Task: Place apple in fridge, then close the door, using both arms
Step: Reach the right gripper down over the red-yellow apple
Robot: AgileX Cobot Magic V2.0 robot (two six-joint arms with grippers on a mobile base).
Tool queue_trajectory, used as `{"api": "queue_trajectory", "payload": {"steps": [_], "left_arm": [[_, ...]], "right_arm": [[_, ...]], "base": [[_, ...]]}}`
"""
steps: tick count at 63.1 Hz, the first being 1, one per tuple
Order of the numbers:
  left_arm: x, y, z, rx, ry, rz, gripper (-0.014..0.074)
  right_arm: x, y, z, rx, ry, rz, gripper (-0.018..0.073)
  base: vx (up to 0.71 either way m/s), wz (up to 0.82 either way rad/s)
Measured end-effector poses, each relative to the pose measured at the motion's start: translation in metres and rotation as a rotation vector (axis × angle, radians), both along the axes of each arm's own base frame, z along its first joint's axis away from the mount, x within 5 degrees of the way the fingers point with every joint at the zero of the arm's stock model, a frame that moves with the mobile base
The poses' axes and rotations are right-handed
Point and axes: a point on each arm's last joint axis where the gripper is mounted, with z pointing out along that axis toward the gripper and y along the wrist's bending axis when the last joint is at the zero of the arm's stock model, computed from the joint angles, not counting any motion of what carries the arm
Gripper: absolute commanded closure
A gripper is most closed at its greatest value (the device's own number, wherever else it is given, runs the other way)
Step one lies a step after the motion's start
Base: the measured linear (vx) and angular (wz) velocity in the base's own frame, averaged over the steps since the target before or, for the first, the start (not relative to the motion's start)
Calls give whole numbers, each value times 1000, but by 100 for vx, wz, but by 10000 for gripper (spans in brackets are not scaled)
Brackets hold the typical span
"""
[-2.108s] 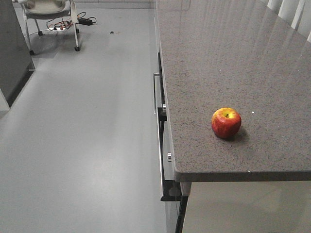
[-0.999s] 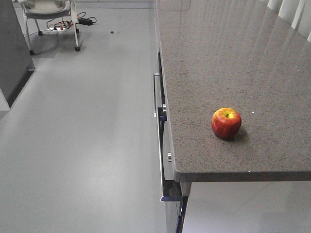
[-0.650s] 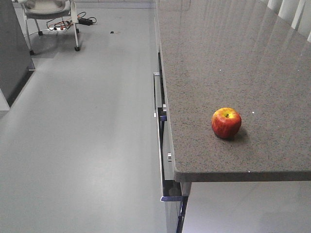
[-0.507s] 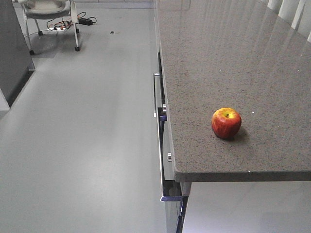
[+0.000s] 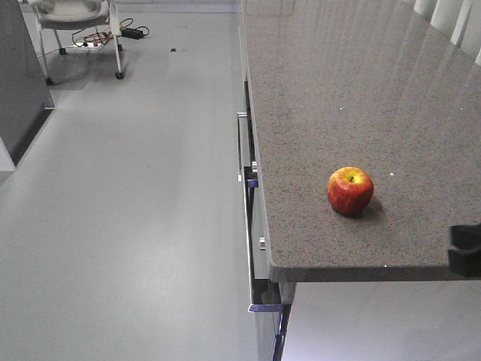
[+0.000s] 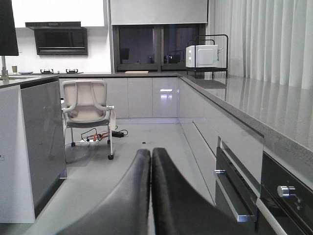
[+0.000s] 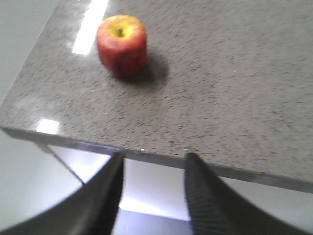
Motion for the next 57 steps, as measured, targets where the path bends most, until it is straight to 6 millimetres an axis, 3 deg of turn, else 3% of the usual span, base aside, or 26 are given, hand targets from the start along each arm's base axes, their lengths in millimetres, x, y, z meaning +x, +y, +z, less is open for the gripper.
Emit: {"api": "queue_trajectory", "payload": {"steps": [5, 12, 28, 57], "left_arm": [[0, 0, 0, 0, 0, 0, 603], [0, 0, 0, 0, 0, 0, 603], [0, 0, 0, 0, 0, 0, 603], [0, 0, 0, 0, 0, 0, 603]], "right_arm": [[9, 3, -1, 11, 33, 42, -69], [25, 9, -3, 20, 67, 101, -132], [69, 28, -8, 19, 160, 187, -111], [151, 31, -23, -8, 260, 148, -92]], "base": [[0, 0], [0, 0], [0, 0], [0, 0]]}}
